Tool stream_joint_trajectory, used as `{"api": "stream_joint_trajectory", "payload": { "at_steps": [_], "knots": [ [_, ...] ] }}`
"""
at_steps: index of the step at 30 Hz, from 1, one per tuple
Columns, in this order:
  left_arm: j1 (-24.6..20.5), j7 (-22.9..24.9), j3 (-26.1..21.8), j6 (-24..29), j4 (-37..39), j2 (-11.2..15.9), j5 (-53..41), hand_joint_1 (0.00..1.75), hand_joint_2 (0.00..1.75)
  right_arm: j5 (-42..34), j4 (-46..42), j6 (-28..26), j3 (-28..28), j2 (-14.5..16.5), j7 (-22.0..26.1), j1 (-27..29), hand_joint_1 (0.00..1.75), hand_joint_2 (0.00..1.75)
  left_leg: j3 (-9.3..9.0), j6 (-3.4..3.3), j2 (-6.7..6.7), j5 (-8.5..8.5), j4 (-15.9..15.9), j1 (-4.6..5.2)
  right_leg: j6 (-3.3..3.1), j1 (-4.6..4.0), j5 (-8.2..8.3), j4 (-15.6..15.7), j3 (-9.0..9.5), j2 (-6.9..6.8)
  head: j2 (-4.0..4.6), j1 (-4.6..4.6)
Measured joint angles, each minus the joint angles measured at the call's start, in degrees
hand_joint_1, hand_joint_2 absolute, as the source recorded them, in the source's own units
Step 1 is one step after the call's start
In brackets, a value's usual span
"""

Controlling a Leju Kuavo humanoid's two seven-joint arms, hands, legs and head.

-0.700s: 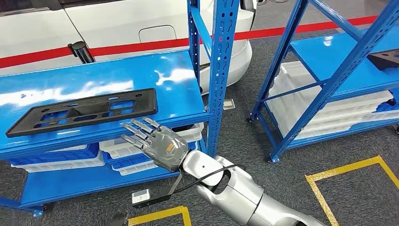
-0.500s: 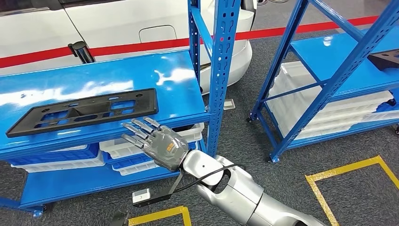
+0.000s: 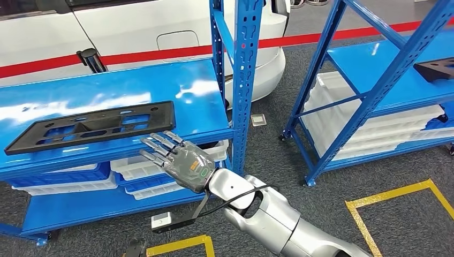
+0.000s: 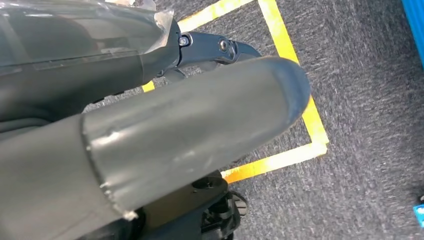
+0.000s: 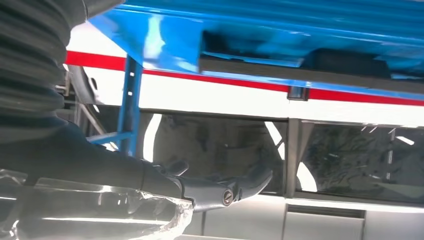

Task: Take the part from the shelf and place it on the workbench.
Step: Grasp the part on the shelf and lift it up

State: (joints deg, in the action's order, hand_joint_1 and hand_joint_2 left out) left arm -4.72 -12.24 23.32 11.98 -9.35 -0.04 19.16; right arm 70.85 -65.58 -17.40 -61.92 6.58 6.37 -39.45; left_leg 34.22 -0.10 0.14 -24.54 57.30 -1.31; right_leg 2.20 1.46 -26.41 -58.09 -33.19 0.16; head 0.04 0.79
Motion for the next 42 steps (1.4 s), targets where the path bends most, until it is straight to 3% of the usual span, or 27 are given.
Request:
{"api": "stream_joint_trajectory", "payload": {
  "at_steps": [2, 3, 4, 6, 8, 9, 10, 12, 14, 17, 19, 21, 23, 24, 25, 27, 29, 30, 31, 33, 35, 37, 38, 39, 40, 42],
  "knots": [
    [0.0, 0.0, 0.0, 0.0, 0.0, 0.0, 0.0, 0.00, 0.00, 0.0, 0.0, 0.0, 0.0, 0.1, 0.0, 0.0, 0.00, 1.75, 0.21, 0.73, -0.01, 0.08, 0.0, -0.31, -0.83, 0.06, 0.52, 0.1, -0.23, 0.10, 0.00, 0.03],
    [0.1, 0.0, 0.0, 0.0, 0.0, 0.0, 0.0, 0.00, 0.00, 0.0, 0.0, 0.0, -0.1, 0.2, 0.0, -0.1, 0.00, 1.75, 0.53, 0.99, -0.01, -0.73, 0.6, -0.49, -1.31, 0.13, 0.81, 0.1, -0.42, 0.10, 0.00, 0.05],
    [0.1, 0.0, 0.0, 0.0, 0.0, 0.1, 0.0, 0.00, 0.00, 0.0, 0.0, 0.0, -0.1, 0.3, 0.0, -0.1, 0.00, 1.75, 1.25, 1.21, -0.03, -2.31, 2.3, -0.64, -1.82, 0.19, 1.14, 0.2, -0.67, 0.07, 0.00, 0.14],
    [0.1, 0.0, 0.0, -0.1, 0.0, 0.1, 0.1, 0.00, 0.00, -0.1, 0.1, 0.0, -0.1, 0.5, 0.0, -0.1, 0.00, 1.75, 3.84, 1.45, -0.08, -7.15, 9.2, -0.73, -2.66, 0.02, 1.71, 0.2, -1.39, 0.01, 0.00, 0.31],
    [0.2, 0.0, 0.0, -0.2, 0.0, 0.1, 0.1, 0.00, 0.00, -0.1, 0.3, 0.0, -0.2, 0.6, 0.0, -0.1, 0.00, 1.75, 5.93, 1.54, -0.11, -10.42, 15.7, -0.74, -3.07, -0.31, 2.32, 0.2, -2.26, -0.04, 0.00, 0.34],
    [0.2, 0.0, 0.0, -0.2, 0.0, 0.1, 0.1, 0.00, 0.00, -0.1, 0.3, 0.0, -0.3, 0.6, 0.0, 0.0, 0.00, 1.75, 5.56, 1.46, -0.10, -10.54, 16.3, -0.74, -3.09, -0.42, 2.65, 0.2, -2.68, -0.04, 0.00, 0.35],
    [0.2, 0.0, 0.0, -0.2, 0.0, 0.1, 0.1, 0.00, 0.00, -0.1, 0.4, 0.0, -0.3, 0.6, 0.0, 0.0, 0.00, 1.75, 3.96, 1.30, -0.10, -9.67, 14.4, -0.74, -3.03, -0.49, 2.99, 0.2, -3.05, -0.02, 0.00, 0.35],
    [0.1, 0.0, 0.0, -0.2, 0.0, 0.2, 0.1, 0.00, 0.00, -0.2, 0.5, 0.0, -0.3, 0.7, 0.0, -0.1, 0.00, 1.75, -1.53, 0.88, -0.15, -7.08, 6.3, -0.68, -2.62, -0.60, 3.61, 0.1, -3.56, 0.05, 0.00, 0.38],
    [0.0, 0.0, 0.0, -0.2, 0.0, 0.2, 0.1, 0.00, 0.00, -0.2, 0.5, 0.0, -0.4, 0.8, -0.1, -0.2, 0.00, 1.75, -4.88, 0.46, -0.30, -5.72, 0.8, -0.34, -1.97, -0.83, 4.21, 0.1, -3.83, 0.03, 0.00, 0.28],
    [0.0, 0.0, 0.0, -0.4, 0.0, 0.2, 0.1, 0.00, 0.00, -0.2, 0.5, 0.0, -0.5, 0.8, -0.2, -0.2, 0.00, 1.75, -4.67, -0.60, -0.32, -4.69, 0.2, 0.22, -0.66, -0.81, 5.10, 0.3, -4.04, -0.08, 0.00, 0.16],
    [0.0, -0.1, 0.0, -0.5, 0.0, 0.2, 0.1, 0.00, 0.00, -0.2, 0.5, 0.0, -0.6, 0.8, -0.3, -0.2, 0.00, 1.75, -3.87, -1.67, -0.04, -3.38, -0.2, 0.24, -0.50, -0.81, 3.28, -1.5, -5.20, -0.08, 0.00, 0.09],
    [-0.1, -0.1, 0.0, -0.5, 0.0, 0.2, 0.1, 0.00, 0.00, -0.2, 0.5, 0.0, -0.7, 0.6, -0.3, -0.2, 0.00, 0.87, -2.50, -2.36, 0.25, -2.12, -0.3, 0.35, -1.14, -0.79, -1.55, -7.7, -7.52, -0.08, 0.00, 0.02],
    [-0.1, -0.1, 0.0, -0.5, 0.0, 0.2, 0.1, 0.00, 0.00, -0.2, 0.5, 0.0, -0.7, 0.4, -0.3, -0.1, 0.00, 0.00, -0.93, -2.53, 0.40, -1.00, -0.3, 0.56, -1.18, -0.76, -5.21, -15.0, -9.07, -0.08, 0.00, -0.04],
    [-0.1, -0.1, 0.0, -0.5, 0.0, 0.2, 0.1, 0.00, 0.00, -0.2, 0.5, 0.0, -0.7, 0.4, -0.4, -0.1, 0.00, 0.00, -0.15, -2.53, 0.45, -0.43, -0.2, 0.67, -0.86, -0.78, -5.59, -16.6, -8.76, -0.08, 0.00, -0.06],
    [-0.1, -0.1, 0.0, -0.5, 0.0, 0.2, 0.1, 0.00, 0.00, -0.3, 0.6, 0.0, -0.7, 0.3, -0.5, 0.0, 0.00, 0.00, 0.57, -2.49, 0.49, 0.11, -0.2, 0.77, -0.48, -0.82, -5.11, -16.2, -7.42, -0.08, 0.00, -0.08],
    [-0.1, -0.1, 0.0, -0.5, 0.0, 0.2, 0.1, 0.00, 0.00, -0.4, 0.6, 0.0, -0.7, 0.4, -0.8, -0.1, 0.00, 0.00, 1.70, -2.29, 0.50, 1.12, -0.2, 0.95, -0.23, -0.99, -3.47, -9.5, -1.80, -0.08, 0.00, -0.07],
    [-0.1, -0.1, 0.0, -0.5, 0.0, 0.1, 0.1, 0.00, 0.00, -0.7, 0.5, 0.0, -0.7, 0.6, -1.1, -0.1, 0.00, 0.00, 2.40, -1.82, 0.49, 2.06, -0.2, 1.20, -0.87, -1.46, -3.40, -1.1, 4.04, -0.11, 0.00, 0.01],
    [-0.1, -0.1, 0.0, -0.5, 0.0, 0.1, 0.1, 0.00, 0.00, -0.8, 0.5, -0.1, -0.6, 0.8, -1.2, -0.1, 0.00, 0.00, 2.58, -1.53, 0.52, 2.52, -0.2, 1.24, -1.26, -1.68, -3.67, 1.3, 5.39, -0.12, 0.00, 0.07],
    [-0.1, -0.1, 0.0, -0.5, 0.0, 0.1, 0.1, 0.00, 0.00, -0.9, 0.5, -0.1, -0.6, 0.8, -1.2, -0.1, 0.00, 0.00, 2.68, -1.19, 0.55, 2.96, -0.3, 1.24, -1.54, -1.90, -3.74, 2.3, 5.63, -0.12, 0.00, 0.14],
    [0.0, -0.1, 0.0, -0.6, 0.0, 0.2, 0.1, 0.00, 0.00, -1.0, 0.4, 0.0, -0.6, 0.9, -1.3, -0.1, 0.00, 0.00, 3.00, -0.52, 0.46, 2.96, -0.1, 1.01, -2.29, -1.44, -2.91, 2.5, 5.01, -0.18, 0.00, 0.23],
    [0.0, -0.1, 0.0, -0.5, 0.1, 0.2, 0.1, 0.00, 0.00, -1.0, 0.4, 0.0, -0.6, 1.0, -1.3, 0.0, 0.00, 0.00, 4.21, 0.09, 0.15, -0.73, 2.7, 0.75, -3.39, -0.83, -1.67, 2.7, 4.43, -0.33, 0.00, 0.46],
    [0.1, -0.1, 0.0, -0.5, 0.1, 0.3, 0.1, 0.00, 0.00, -1.1, 0.4, 0.0, -0.6, 1.1, -1.3, 0.0, 0.00, 0.00, 6.28, 0.74, -0.07, -6.46, 9.6, 0.49, -3.92, -0.77, -0.41, 2.6, 3.08, -0.39, 0.00, 0.72],
    [0.1, -0.1, 0.0, -0.6, 0.1, 0.3, 0.1, 0.00, 0.00, -1.3, 0.4, 0.0, -0.6, 1.1, -1.4, 0.1, 0.00, 0.00, 7.07, 1.09, -0.11, -8.15, 13.2, 0.33, -3.88, -0.77, 0.21, 2.6, 2.27, -0.40, 0.00, 0.78],
    [0.1, -0.2, 0.0, -0.6, 0.1, 0.3, 0.1, 0.00, 0.00, -1.4, 0.4, 0.1, -0.6, 1.1, -1.4, 0.2, 0.00, 0.00, 7.23, 1.41, -0.12, -8.48, 15.6, 0.12, -3.72, -0.74, 0.77, 2.4, 1.43, -0.40, 0.00, 0.79],
    [0.1, -0.2, 0.0, -0.6, 0.1, 0.4, 0.1, 0.00, 0.00, -1.7, 0.4, 0.1, -0.5, 1.1, -1.4, 0.3, 0.00, 0.00, 6.41, 1.68, -0.11, -7.60, 16.0, -0.14, -3.52, -0.65, 1.27, 2.2, 0.58, -0.40, 0.00, 0.80],
    [0.1, -0.3, 0.0, -0.6, 0.1, 0.5, 0.1, 0.00, 0.00, -2.1, 0.4, 0.1, -0.3, 1.1, -1.4, 0.4, 0.00, 0.00, 1.85, 2.24, -0.07, -4.68, 11.1, -0.80, -2.99, -0.41, 1.97, 1.4, -1.01, -0.39, 0.00, 0.82]
  ]
}}
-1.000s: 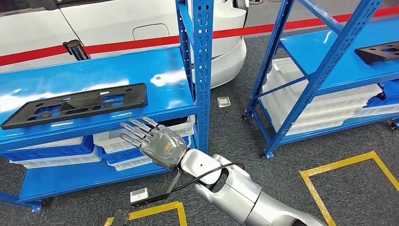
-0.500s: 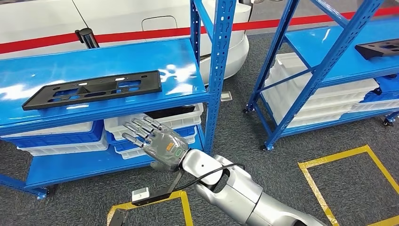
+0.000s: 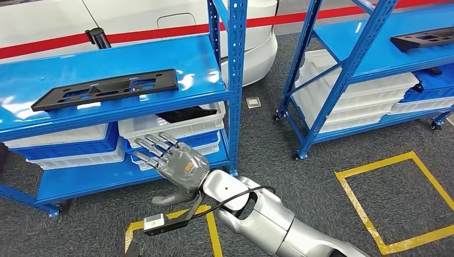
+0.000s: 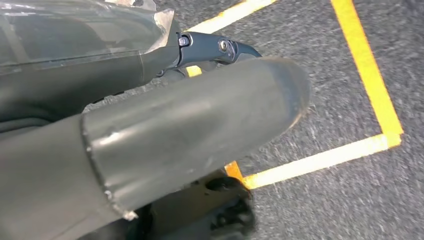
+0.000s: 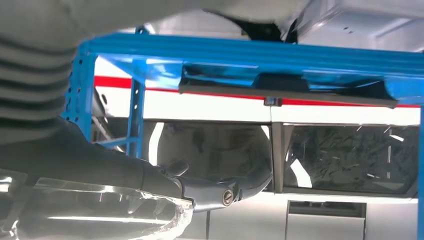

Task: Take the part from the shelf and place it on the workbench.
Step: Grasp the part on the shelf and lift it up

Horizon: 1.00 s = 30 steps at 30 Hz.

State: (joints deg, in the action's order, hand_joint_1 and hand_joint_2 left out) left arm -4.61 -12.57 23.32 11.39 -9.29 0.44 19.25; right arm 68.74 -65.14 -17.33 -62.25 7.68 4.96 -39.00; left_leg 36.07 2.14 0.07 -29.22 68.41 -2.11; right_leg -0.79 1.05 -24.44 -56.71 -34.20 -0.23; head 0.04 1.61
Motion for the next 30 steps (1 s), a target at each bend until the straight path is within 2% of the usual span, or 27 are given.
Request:
{"api": "stream_joint_trajectory", "payload": {
  "at_steps": [2, 3, 4, 6, 7, 8, 9, 11, 12, 13, 14, 15, 16, 17, 18, 19, 20, 21, 22, 23, 24, 25, 26, 27, 28, 29, 30],
  "knots": [
    [0.0, -0.1, 0.0, -0.1, 0.0, 0.0, 0.0, 0.00, 0.00, -0.2, 0.0, 0.0, 0.4, 0.1, 0.0, 0.1, 0.00, 0.00, -5.20, 0.24, -0.23, 0.21, -7.3, -0.17, 0.66, -0.08, 0.47, -1.0, -1.29, 0.04, 0.00, 0.05],
    [0.0, -0.2, 0.0, -0.1, 0.0, 0.0, 0.0, 0.00, 0.00, -0.3, -0.1, 0.0, 0.5, 0.1, 0.1, 0.1, 0.00, 0.00, -6.50, 0.10, -0.36, -0.33, -9.5, -0.06, 1.07, -0.22, 0.74, -1.3, -1.66, 0.05, 0.00, 0.05],
    [0.0, -0.2, 0.0, -0.1, 0.0, 0.0, 0.0, 0.00, 0.00, -0.3, -0.1, 0.0, 0.7, 0.1, 0.1, 0.1, 0.00, 0.00, -6.83, -0.28, -0.48, -0.75, -10.4, 0.21, 1.60, -0.34, 1.10, -1.4, -1.90, 0.06, 0.00, 0.03],
    [0.0, -0.3, 0.0, -0.1, 0.0, 0.0, 0.0, 0.00, 0.00, -0.6, -0.2, 0.0, 0.8, 0.1, 0.2, 0.3, 0.00, 0.00, -6.09, -1.67, -0.30, 0.05, -10.6, 0.49, 2.64, -0.38, 1.55, -1.4, -2.32, 0.07, 0.00, -0.04],
    [0.0, -0.3, 0.0, -0.1, 0.0, 0.0, 0.0, 0.00, 0.00, -0.8, -0.2, 0.0, 1.0, 0.0, 0.3, 0.3, 0.00, 0.00, -5.57, -2.55, -0.16, 0.70, -10.7, 0.59, 2.82, -0.35, 0.77, -2.1, -2.96, 0.09, 0.00, -0.09],
    [0.0, -0.3, 0.0, -0.1, 0.0, 0.0, 0.0, 0.00, 0.00, -1.1, -0.2, 0.0, 1.1, -0.1, 0.4, 0.4, 0.00, 0.00, -4.90, -3.34, 0.00, 1.42, -10.9, 0.62, 2.70, -0.32, -0.98, -3.9, -3.90, 0.12, 0.00, -0.19],
    [0.0, -0.4, 0.0, -0.1, 0.0, 0.0, 0.0, 0.00, 0.00, -1.3, -0.3, 0.0, 1.2, -0.1, 0.4, 0.5, 0.00, 0.00, -4.09, -3.89, 0.13, 2.13, -10.9, 0.66, 2.40, -0.23, -3.53, -6.9, -5.03, 0.14, 0.00, -0.32],
    [0.0, -0.4, 0.0, -0.1, 0.0, 0.1, 0.0, 0.00, 0.00, -1.6, -0.3, 0.0, 1.4, -0.3, 0.6, 0.6, 0.00, 0.00, -2.35, -4.25, 0.21, 3.46, -10.9, 0.87, 2.22, -0.24, -8.12, -14.4, -7.05, 0.16, 0.00, -0.56],
    [0.0, -0.4, 0.0, -0.1, 0.0, 0.1, 0.0, 0.00, 0.00, -1.7, -0.3, 0.1, 1.5, -0.4, 0.6, 0.7, 0.00, 0.00, -1.45, -4.24, 0.28, 4.15, -10.8, 0.98, 2.54, -0.26, -8.88, -17.3, -7.26, 0.16, 0.00, -0.59],
    [0.0, -0.4, 0.0, -0.1, 0.0, 0.1, 0.0, 0.00, 0.00, -1.7, -0.3, 0.1, 1.5, -0.4, 0.6, 0.8, 0.00, 0.00, -0.58, -4.17, 0.34, 4.82, -10.8, 1.07, 3.03, -0.28, -8.47, -18.4, -6.57, 0.16, 0.00, -0.60],
    [0.0, -0.4, 0.0, -0.1, 0.0, 0.1, 0.0, 0.00, 0.00, -1.7, -0.3, 0.1, 1.5, -0.5, 0.6, 0.8, 0.00, 0.00, 0.24, -4.05, 0.39, 5.49, -10.8, 1.13, 3.52, -0.29, -7.31, -17.5, -4.88, 0.16, 0.00, -0.59],
    [0.0, -0.4, 0.0, -0.2, 0.0, 0.1, 0.0, 0.00, 0.00, -1.8, -0.4, 0.1, 1.5, -0.5, 0.6, 0.8, 0.00, 0.00, 0.96, -3.87, 0.41, 6.13, -10.7, 1.17, 3.81, -0.31, -6.10, -14.5, -2.12, 0.17, 0.00, -0.58],
    [0.0, -0.4, 0.0, -0.2, 0.0, 0.1, 0.0, 0.00, 0.00, -1.8, -0.4, 0.1, 1.5, -0.4, 0.6, 0.8, 0.00, 0.00, 1.52, -3.62, 0.40, 6.69, -10.7, 1.24, 3.74, -0.34, -5.70, -10.1, 1.35, 0.17, 0.00, -0.58],
    [0.0, -0.4, 0.0, -0.2, 0.0, 0.1, 0.0, 0.00, 0.00, -1.8, -0.6, 0.1, 1.6, -0.3, 0.6, 0.8, 0.00, 0.00, 1.91, -3.32, 0.41, 7.26, -10.6, 1.29, 3.32, -0.52, -5.99, -5.5, 4.59, 0.24, 0.00, -0.52],
    [0.0, -0.4, 0.0, -0.2, 0.0, 0.1, 0.0, 0.00, 0.00, -1.8, -0.7, 0.1, 1.7, -0.3, 0.6, 0.8, 0.00, 0.00, 2.10, -2.99, 0.41, 7.87, -10.8, 1.33, 2.80, -0.72, -6.52, -1.9, 6.77, 0.30, 0.00, -0.51],
    [0.0, -0.4, 0.0, -0.2, 0.0, 0.1, 0.0, 0.00, 0.00, -1.8, -0.8, 0.1, 1.8, -0.2, 0.6, 0.7, 0.00, 0.00, 2.20, -2.62, 0.42, 8.48, -11.0, 1.31, 2.23, -1.00, -7.01, 0.2, 7.80, 0.35, 0.00, -0.52],
    [0.0, -0.4, 0.0, -0.2, 0.0, 0.1, 0.0, 0.00, 0.00, -1.8, -0.8, 0.1, 1.9, -0.2, 0.6, 0.8, 0.00, 0.00, 2.25, -2.21, 0.42, 9.14, -11.3, 1.25, 1.65, -1.22, -6.89, 0.9, 7.73, 0.40, 0.00, -0.50],
    [0.1, -0.4, 0.0, -0.2, 0.0, 0.1, 0.0, 0.00, 0.00, -1.9, -0.8, 0.0, 1.9, -0.2, 0.8, 0.8, 0.00, 0.00, 2.41, -1.84, 0.34, 9.48, -11.5, 1.09, 1.08, -1.00, -6.32, 0.9, 7.21, 0.33, 0.00, -0.58],
    [0.2, -0.4, 0.0, -0.2, 0.0, 0.1, 0.0, 0.00, 0.00, -2.1, -0.8, 0.0, 2.0, -0.2, 1.0, 0.8, 0.00, 0.00, 2.78, -1.52, 0.23, 8.75, -11.2, 0.97, 0.40, -0.83, -5.70, 1.0, 6.83, 0.26, 0.00, -0.56],
    [0.3, -0.4, 0.0, -0.2, 0.0, 0.1, 0.0, 0.00, 0.00, -2.2, -0.9, 0.0, 2.0, -0.1, 1.2, 0.8, 0.00, 0.00, 3.34, -1.25, 0.12, 6.91, -10.0, 0.89, -0.30, -0.60, -4.95, 1.2, 6.39, 0.18, 0.00, -0.45],
    [0.4, -0.4, 0.0, -0.1, 0.0, 0.1, 0.0, 0.00, 0.00, -2.4, -0.9, 0.0, 2.0, 0.0, 1.4, 0.8, 0.00, 0.00, 4.14, -1.06, 0.03, 4.03, -7.5, 0.79, -0.82, -0.46, -4.17, 1.2, 5.81, 0.11, 0.00, -0.34],
    [0.4, -0.4, 0.0, -0.1, 0.0, 0.1, 0.0, 0.00, 0.00, -2.4, -1.0, 0.0, 2.0, 0.1, 1.5, 0.8, 0.00, 0.00, 5.00, -0.85, -0.01, 0.84, -4.1, 0.80, -1.16, -0.64, -3.45, 1.2, 5.12, 0.09, 0.00, -0.20],
    [0.4, -0.4, 0.0, -0.1, 0.0, 0.1, 0.0, 0.00, 0.00, -2.5, -1.0, 0.0, 2.0, 0.1, 1.6, 0.9, 0.00, 0.00, 5.76, -0.64, -0.01, -1.54, -0.2, 0.77, -1.34, -0.78, -2.77, 1.1, 4.33, 0.08, 0.00, -0.11],
    [0.4, -0.4, 0.0, -0.1, 0.0, 0.1, 0.0, 0.00, 0.00, -2.5, -1.0, 0.0, 2.0, 0.1, 1.6, 1.0, 0.00, 0.00, 6.13, -0.49, -0.01, -2.59, 3.1, 0.76, -1.34, -0.92, -2.20, 1.0, 3.47, 0.07, 0.00, -0.10],
    [0.4, -0.4, 0.0, -0.1, 0.0, 0.1, 0.0, 0.00, 0.00, -2.5, -1.0, 0.0, 2.0, 0.1, 1.6, 1.1, 0.00, 0.00, 5.81, -0.44, -0.01, -2.15, 4.8, 0.76, -1.27, -1.00, -1.72, 0.8, 2.62, 0.07, 0.00, -0.10],
    [0.5, -0.5, 0.0, -0.1, 0.0, 0.1, 0.1, 0.00, 0.00, -2.6, -1.0, 0.1, 2.0, 0.1, 1.6, 1.1, 0.00, 0.00, 4.60, -0.50, 0.00, -0.76, 4.6, 0.75, -1.16, -1.05, -1.29, 0.6, 1.81, 0.08, 0.00, -0.09],
    [0.5, -0.7, 0.0, -0.1, 0.0, 0.2, 0.1, 0.00, 0.00, -2.6, -1.0, 0.2, 2.0, 0.1, 1.6, 1.1, 0.00, 0.00, 2.44, -0.65, 0.00, 0.85, 2.5, 0.76, -1.02, -1.08, -0.94, 0.4, 1.13, 0.09, 0.00, -0.08]
  ]
}}
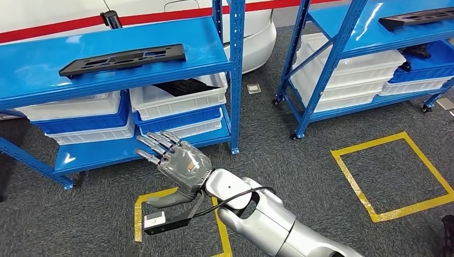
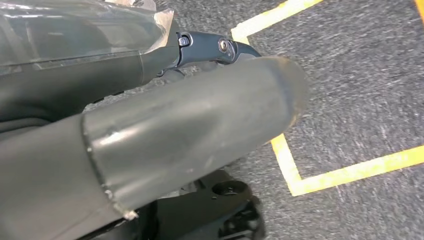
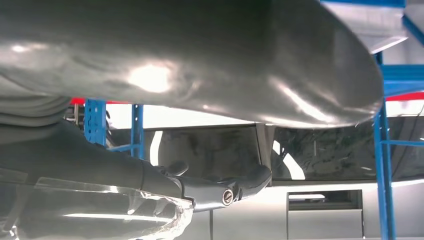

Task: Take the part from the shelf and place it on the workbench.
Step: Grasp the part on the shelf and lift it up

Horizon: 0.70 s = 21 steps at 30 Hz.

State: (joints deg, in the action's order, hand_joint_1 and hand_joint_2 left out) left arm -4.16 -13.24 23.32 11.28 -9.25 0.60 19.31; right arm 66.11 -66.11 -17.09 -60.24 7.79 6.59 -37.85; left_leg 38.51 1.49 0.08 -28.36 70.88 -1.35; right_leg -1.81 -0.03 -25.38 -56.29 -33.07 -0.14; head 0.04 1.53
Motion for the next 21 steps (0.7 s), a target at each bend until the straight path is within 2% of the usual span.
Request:
{"api": "stream_joint_trajectory", "payload": {
  "at_steps": [1, 2, 3, 4, 5, 7, 8, 10, 12, 13, 14, 16, 17, 18, 19, 20, 21],
  "knots": [
    [0.0, -0.1, 0.0, 0.0, 0.0, 0.0, 0.0, 0.00, 0.00, -0.1, 0.0, 0.1, 0.0, 0.1, 0.0, 0.0, 0.00, 0.00, -2.85, -0.24, -0.04, 0.83, -3.5, 0.03, 0.20, -0.02, 0.32, -0.2, -0.51, 0.02, 0.00, 0.01],
    [0.0, -0.2, 0.0, 0.0, 0.0, 0.1, 0.0, 0.00, 0.00, -0.2, 0.0, 0.3, 0.0, 0.1, 0.0, 0.0, 0.00, 0.00, -5.83, -0.56, -0.08, 0.76, -7.6, 0.12, 0.44, -0.14, 0.62, -0.4, -0.84, 0.03, 0.00, 0.00],
    [0.0, -0.3, 0.0, 0.0, 0.0, 0.1, 0.0, 0.00, 0.00, -0.4, 0.0, 0.4, 0.1, 0.2, 0.1, 0.0, 0.00, 0.00, -8.14, -0.90, -0.10, 0.13, -11.0, 0.26, 0.74, -0.26, 0.92, -0.5, -1.03, 0.01, 0.00, -0.03],
    [-0.1, -0.4, 0.0, 0.0, 0.0, 0.1, 0.0, 0.00, 0.00, -0.6, -0.1, 0.6, 0.1, 0.3, 0.1, -0.1, 0.00, 0.00, -9.51, -1.26, -0.13, -0.63, -13.2, 0.46, 1.09, -0.34, 1.22, -0.5, -1.18, -0.03, 0.00, -0.04],
    [-0.1, -0.4, 0.0, 0.0, 0.0, 0.1, 0.1, 0.00, 0.00, -0.8, -0.1, 0.9, 0.1, 0.4, 0.3, -0.1, 0.00, 0.00, -9.94, -1.66, -0.11, -0.88, -14.3, 0.66, 1.49, -0.40, 1.54, -0.5, -1.28, -0.07, 0.00, -0.07],
    [0.0, -0.4, 0.0, 0.0, 0.0, 0.1, 0.2, 0.00, 0.00, -0.6, -0.3, 1.4, 0.2, 0.5, 0.5, -0.1, 0.00, 0.00, -9.64, -2.67, 0.06, -0.17, -14.9, 0.58, 2.12, -0.44, 1.56, -1.0, -1.93, -0.10, 0.00, -0.07],
    [0.0, -0.4, 0.0, 0.0, 0.0, 0.1, 0.2, 0.00, 0.00, -0.5, -0.4, 1.6, 0.2, 0.4, 0.5, -0.2, 0.00, 0.00, -9.38, -3.21, 0.17, 0.37, -15.2, 0.47, 2.23, -0.42, 0.66, -2.4, -2.74, -0.06, 0.00, -0.19],
    [0.0, -0.4, 0.0, 0.0, 0.0, 0.1, 0.2, 0.00, 0.00, -0.5, -0.8, 1.8, 0.1, 0.2, 0.7, -0.1, 0.00, 0.00, -8.56, -3.83, 0.34, 1.30, -15.4, 0.39, 2.15, -0.15, -2.84, -8.5, -5.52, 0.02, 0.00, -0.50],
    [0.0, -0.2, 0.0, 0.0, 0.0, 0.1, 0.1, 0.00, 0.00, -0.7, -1.1, 2.0, 0.0, -0.1, 1.0, 0.0, 0.00, 0.00, -7.57, -3.86, 0.26, 1.95, -15.3, 0.40, 2.33, 0.15, -6.03, -15.6, -8.01, 0.03, 0.00, -0.73],
    [0.0, -0.2, 0.0, 0.0, 0.0, 0.1, 0.1, 0.00, 0.00, -0.7, -1.3, 2.1, 0.0, -0.3, 1.1, 0.1, 0.00, 0.00, -7.16, -3.75, 0.17, 2.22, -15.2, 0.38, 2.68, 0.30, -6.52, -16.9, -8.08, 0.03, 0.00, -0.73],
    [0.0, -0.1, 0.0, 0.0, 0.0, 0.1, 0.0, 0.00, 0.00, -0.7, -1.4, 2.2, -0.1, -0.4, 1.2, 0.1, 0.00, 0.00, -6.82, -3.60, -0.01, 2.43, -15.1, 0.34, 3.16, 0.45, -6.13, -15.9, -6.94, 0.04, 0.00, -0.76],
    [0.0, 0.0, 0.0, 0.0, 0.0, 0.1, -0.1, 0.00, 0.00, -0.6, -1.9, 2.5, -0.1, -0.6, 1.2, 0.1, 0.00, 0.00, -6.41, -3.29, -0.45, 2.65, -14.8, 0.23, 4.02, 0.78, -3.81, -8.1, -2.01, 0.54, 0.00, -0.80],
    [-0.1, 0.0, 0.0, -0.1, 0.0, 0.1, -0.1, 0.00, 0.00, -0.5, -2.0, 2.6, -0.1, -0.6, 1.3, 0.1, 0.00, 0.00, -6.17, -3.06, -0.71, 2.72, -14.6, 0.28, 4.12, 0.79, -2.85, -4.2, 0.37, 0.99, 0.00, -0.82],
    [-0.1, 0.0, 0.0, -0.1, 0.0, 0.1, -0.1, 0.00, 0.00, -0.5, -2.2, 2.7, -0.1, -0.6, 1.3, 0.0, 0.00, 0.00, -5.93, -2.77, -0.91, 2.84, -14.4, 0.34, 3.97, 0.77, -2.24, -1.5, 1.82, 1.34, 0.00, -0.83],
    [-0.1, 0.0, 0.0, -0.1, 0.0, 0.1, -0.1, 0.00, 0.00, -0.4, -2.3, 2.8, -0.1, -0.7, 1.3, 0.0, 0.00, 0.00, -5.67, -2.41, -1.10, 3.01, -14.4, 0.37, 3.72, 0.66, -2.06, -0.3, 2.38, 1.57, 0.00, -0.82],
    [-0.2, 0.0, 0.0, -0.1, 0.0, 0.1, -0.1, 0.00, 0.00, -0.4, -2.3, 2.8, -0.1, -0.7, 1.3, 0.0, 0.00, 0.00, -5.46, -1.98, -1.31, 3.24, -14.4, 0.37, 3.42, 0.47, -1.95, -0.3, 2.38, 1.42, 0.00, -0.80],
    [-0.1, 0.0, 0.0, -0.1, 0.0, 0.1, -0.1, 0.00, 0.00, -0.4, -2.4, 2.8, -0.2, -0.8, 1.3, 0.0, 0.00, 0.00, -5.31, -1.59, -1.45, 3.38, -14.5, 0.24, 3.03, 0.65, -1.72, -0.1, 2.26, 1.14, 0.00, -0.80]
  ]
}}
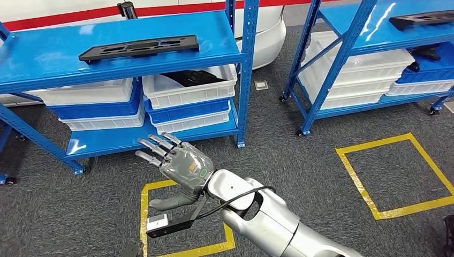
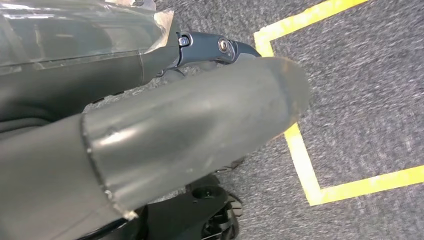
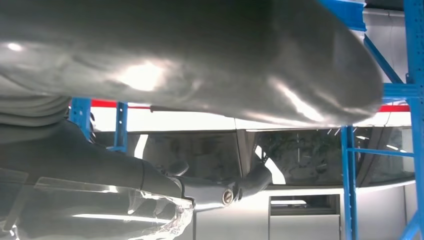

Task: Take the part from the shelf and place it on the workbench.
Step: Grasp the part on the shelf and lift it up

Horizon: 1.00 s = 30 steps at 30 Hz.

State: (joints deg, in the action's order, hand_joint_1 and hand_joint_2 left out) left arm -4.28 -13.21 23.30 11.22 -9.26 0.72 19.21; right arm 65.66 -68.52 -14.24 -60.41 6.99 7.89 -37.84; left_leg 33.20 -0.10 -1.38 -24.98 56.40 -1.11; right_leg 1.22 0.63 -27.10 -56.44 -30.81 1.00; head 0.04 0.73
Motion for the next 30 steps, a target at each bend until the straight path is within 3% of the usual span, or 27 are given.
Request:
{"api": "stream_joint_trajectory", "payload": {
  "at_steps": [2, 3, 5, 7, 8, 9, 10, 12, 14, 16, 17, 19, 21, 22, 23, 25, 27, 29, 30],
  "knots": [
    [0.0, 0.0, 0.0, 0.0, 0.0, 0.1, 0.0, 0.00, 0.00, 0.0, -0.2, 0.0, 0.0, 0.1, 0.0, -0.1, 0.00, 0.00, 0.72, 0.61, 0.24, -1.03, 1.2, -0.27, -0.92, 0.41, 0.46, 0.4, 0.07, -0.63, 0.00, 0.08],
    [0.0, 0.1, 0.0, 0.0, 0.0, 0.1, 0.0, 0.00, 0.00, 0.0, -0.3, 0.0, 0.0, 0.1, 0.0, -0.2, 0.00, 0.00, 1.74, 0.83, 0.50, -2.49, 3.5, -0.36, -1.44, 0.66, 0.70, 0.6, 0.10, -0.99, 0.00, 0.18],
    [0.1, 0.1, 0.0, 0.0, 0.0, 0.0, 0.0, 0.00, 0.00, 0.0, -0.4, 0.1, -0.1, 0.2, 0.0, -0.2, 0.00, 0.00, 5.20, 1.24, 0.88, -6.40, 11.1, -0.46, -1.96, 0.53, 0.84, 0.7, -0.06, -1.71, 0.00, 0.32],
    [0.2, 0.2, 0.0, 0.1, 0.0, 0.1, 0.0, 0.00, 0.00, 0.1, -0.4, 0.2, -0.3, 0.2, 0.1, -0.1, 0.00, 0.00, 7.84, 1.61, 0.99, -8.07, 16.8, -0.54, -2.01, 0.37, 0.86, 0.6, -0.20, -2.46, 0.00, 0.31],
    [0.2, 0.2, 0.0, 0.1, 0.0, 0.1, 0.0, 0.00, 0.00, 0.1, -0.4, 0.3, -0.4, 0.2, 0.2, -0.1, 0.00, 0.00, 7.69, 1.69, 1.13, -7.29, 16.6, -0.59, -2.01, 0.34, 0.85, 0.6, -0.22, -2.82, 0.00, 0.32],
    [0.2, 0.2, 0.0, 0.1, 0.0, 0.1, 0.0, 0.00, 0.00, 0.1, -0.4, 0.3, -0.5, 0.2, 0.3, -0.1, 0.00, 0.00, 6.40, 1.72, 1.46, -5.60, 14.1, -0.66, -1.99, 0.33, 0.84, 0.5, -0.22, -3.15, 0.00, 0.32],
    [0.2, 0.2, 0.0, 0.1, 0.0, 0.1, 0.0, 0.00, 0.00, 0.1, -0.4, 0.4, -0.6, 0.2, 0.3, -0.1, 0.00, 0.00, 4.30, 1.68, 2.22, -3.50, 10.1, -0.72, -1.93, 0.29, 0.79, 0.3, -0.21, -3.45, 0.00, 0.32],
    [0.1, 0.2, 0.0, 0.2, 0.0, 0.1, 0.0, 0.00, 0.00, 0.1, -0.4, 0.4, -0.7, 0.2, 0.4, -0.1, 0.00, 0.00, 0.82, 1.41, 3.93, -1.06, 3.1, -0.47, -1.61, -0.23, 0.60, 0.0, -0.40, -3.96, 0.00, 0.38],
    [0.0, 0.2, 0.0, 0.2, 0.0, 0.1, 0.0, 0.00, 0.00, 0.2, -0.4, 0.4, -0.8, 0.2, 0.5, -0.2, 0.00, 0.00, 0.23, 0.81, 4.28, -0.81, 1.0, -0.06, -1.21, -0.76, 0.53, -0.2, -0.68, -4.63, 0.00, 0.27],
    [0.0, 0.2, 0.0, 0.2, 0.0, 0.1, 0.0, 0.00, 0.00, 0.3, -0.4, 0.4, -0.8, 0.2, 0.6, -0.2, 0.00, 0.00, 0.61, -0.09, 3.36, -0.41, 0.9, 0.05, -0.77, -0.76, 0.36, -0.4, -0.95, -5.14, 0.00, 0.14],
    [0.0, 0.2, 0.0, 0.2, 0.0, 0.1, 0.0, 0.00, 0.00, 0.4, -0.4, 0.4, -0.8, 0.3, 0.6, -0.3, 0.00, 0.00, 0.69, -0.61, 2.94, -0.14, 0.8, 0.05, -0.65, -0.68, -0.30, -1.4, -1.44, -4.68, 0.00, 0.13],
    [-0.2, 0.3, 0.0, 0.2, 0.0, 0.1, 0.0, 0.00, 0.00, 0.4, -0.4, 0.4, -0.8, 0.2, 0.6, -0.4, 0.00, 0.00, 0.89, -1.48, 2.10, 0.31, 0.6, -0.04, -0.79, -0.45, -3.15, -6.9, -4.03, -2.82, 0.00, 0.04],
    [-0.2, 0.3, 0.0, 0.2, 0.0, 0.2, 0.1, 0.00, 0.00, 0.5, -0.4, 0.4, -0.9, 0.0, 0.6, -0.4, 0.00, 0.00, 1.29, -1.89, 1.08, 0.53, 0.6, 0.01, -1.05, -0.35, -6.38, -15.1, -7.79, -1.60, 0.00, -0.04],
    [-0.2, 0.3, 0.0, 0.2, 0.0, 0.2, 0.1, 0.00, 0.00, 0.5, -0.4, 0.4, -0.9, -0.2, 0.6, -0.3, 0.00, 0.00, 1.44, -1.96, 0.51, 0.62, 0.6, 0.04, -0.91, -0.33, -7.05, -17.5, -8.92, -1.41, 0.00, -0.03],
    [-0.2, 0.3, 0.0, 0.2, 0.0, 0.1, 0.1, 0.00, 0.00, 0.5, -0.4, 0.4, -1.0, -0.2, 0.6, -0.3, 0.00, 0.00, 1.53, -1.98, -0.09, 0.70, 0.6, 0.07, -0.62, -0.31, -6.82, -17.8, -8.98, -1.29, 0.00, -0.03],
    [-0.2, 0.3, 0.0, 0.2, 0.0, 0.1, 0.1, 0.00, 0.00, 0.5, -0.4, 0.4, -1.1, -0.3, 0.6, -0.4, 0.00, 0.00, 1.54, -1.84, -1.27, 0.85, 0.7, 0.07, 0.11, -0.20, -4.03, -11.7, -5.73, -0.66, 0.00, -0.04],
    [-0.2, 0.3, 0.0, 0.3, 0.0, 0.0, 0.1, 0.00, 0.00, 0.7, -0.4, 0.4, -1.2, -0.2, 0.6, -0.6, 0.00, 0.00, 1.75, -1.43, -2.31, 0.98, 0.9, 0.19, 0.29, -0.02, -1.39, -3.7, -1.86, 1.21, 0.00, -0.05],
    [-0.2, 0.3, 0.0, 0.3, 0.0, 0.0, 0.2, 0.00, 0.00, 0.8, -0.4, 0.4, -1.3, -0.3, 0.6, -0.7, 0.00, 0.00, 2.19, -0.79, -2.97, 1.20, 1.0, 0.21, -0.06, -0.03, -0.59, -0.9, -0.67, 2.19, 0.00, -0.03],
    [-0.1, 0.3, 0.0, 0.3, 0.0, 0.0, 0.3, 0.00, 0.00, 1.0, -0.4, 0.3, -1.3, -0.2, 0.5, -0.7, 0.00, 0.00, 2.32, -0.48, -3.17, 1.28, 1.0, 0.13, -0.31, -0.03, -0.41, -0.8, -0.70, 1.85, 0.00, 0.00]
  ]
}}
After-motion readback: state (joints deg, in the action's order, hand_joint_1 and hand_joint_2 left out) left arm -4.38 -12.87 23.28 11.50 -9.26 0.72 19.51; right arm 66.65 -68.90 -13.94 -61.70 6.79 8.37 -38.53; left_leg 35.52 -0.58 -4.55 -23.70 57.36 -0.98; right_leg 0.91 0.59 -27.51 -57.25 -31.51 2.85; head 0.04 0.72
